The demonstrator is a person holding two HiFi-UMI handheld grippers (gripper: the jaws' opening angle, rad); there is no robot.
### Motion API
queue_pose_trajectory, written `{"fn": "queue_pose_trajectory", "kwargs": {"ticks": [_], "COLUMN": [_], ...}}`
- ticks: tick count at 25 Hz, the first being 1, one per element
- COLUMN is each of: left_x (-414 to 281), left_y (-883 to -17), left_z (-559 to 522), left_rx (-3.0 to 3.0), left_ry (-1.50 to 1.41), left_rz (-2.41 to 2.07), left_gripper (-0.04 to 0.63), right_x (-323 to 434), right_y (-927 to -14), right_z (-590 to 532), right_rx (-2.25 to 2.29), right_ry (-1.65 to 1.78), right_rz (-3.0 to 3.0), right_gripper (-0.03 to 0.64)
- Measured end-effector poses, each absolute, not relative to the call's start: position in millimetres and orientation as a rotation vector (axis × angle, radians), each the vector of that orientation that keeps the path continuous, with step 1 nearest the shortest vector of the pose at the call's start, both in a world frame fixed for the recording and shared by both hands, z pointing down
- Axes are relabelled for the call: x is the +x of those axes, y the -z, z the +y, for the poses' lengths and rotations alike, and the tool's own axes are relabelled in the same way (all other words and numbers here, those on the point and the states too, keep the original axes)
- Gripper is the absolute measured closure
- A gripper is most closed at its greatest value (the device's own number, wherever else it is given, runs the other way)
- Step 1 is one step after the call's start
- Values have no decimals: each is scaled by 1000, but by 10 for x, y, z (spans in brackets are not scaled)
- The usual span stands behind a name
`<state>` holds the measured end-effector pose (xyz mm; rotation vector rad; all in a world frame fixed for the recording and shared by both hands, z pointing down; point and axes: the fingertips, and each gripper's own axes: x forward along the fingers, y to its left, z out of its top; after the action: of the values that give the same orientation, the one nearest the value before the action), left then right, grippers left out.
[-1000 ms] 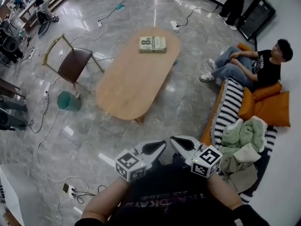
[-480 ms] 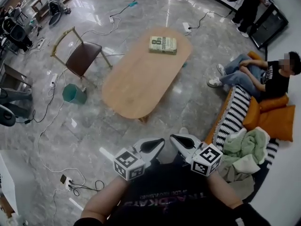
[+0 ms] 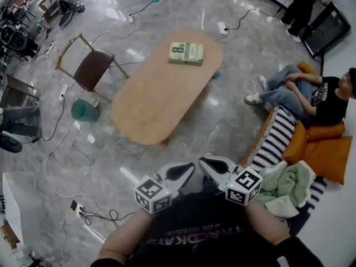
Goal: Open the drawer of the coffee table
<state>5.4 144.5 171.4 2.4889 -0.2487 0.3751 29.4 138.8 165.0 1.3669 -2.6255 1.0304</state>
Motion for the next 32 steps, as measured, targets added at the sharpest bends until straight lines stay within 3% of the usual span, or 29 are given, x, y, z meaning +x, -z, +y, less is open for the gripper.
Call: {"fn": "queue_pose_trajectory", "kwargs": {"ticks": [9,15,32], "left_x": [936,1172,-58], "left_y": [-1772,-1749,-1731], "left_z": [1322,1267,1217], "left_rx": [2506,2474,2359], "left_ry": [-412,-399,-208], "left_rz": [-321,-505,-857], "left_gripper": [595,595,595], "right_x": [1123,1387,584], "right_y": [-1752,-1808,-1741], "right_z": [1215,1179,983], "right_rx": [1266,1092,932], "right_ry": [-1047,-1028,-896], "right_rz": [-2669,-2701,-2690], "right_gripper": [617,617,617]}}
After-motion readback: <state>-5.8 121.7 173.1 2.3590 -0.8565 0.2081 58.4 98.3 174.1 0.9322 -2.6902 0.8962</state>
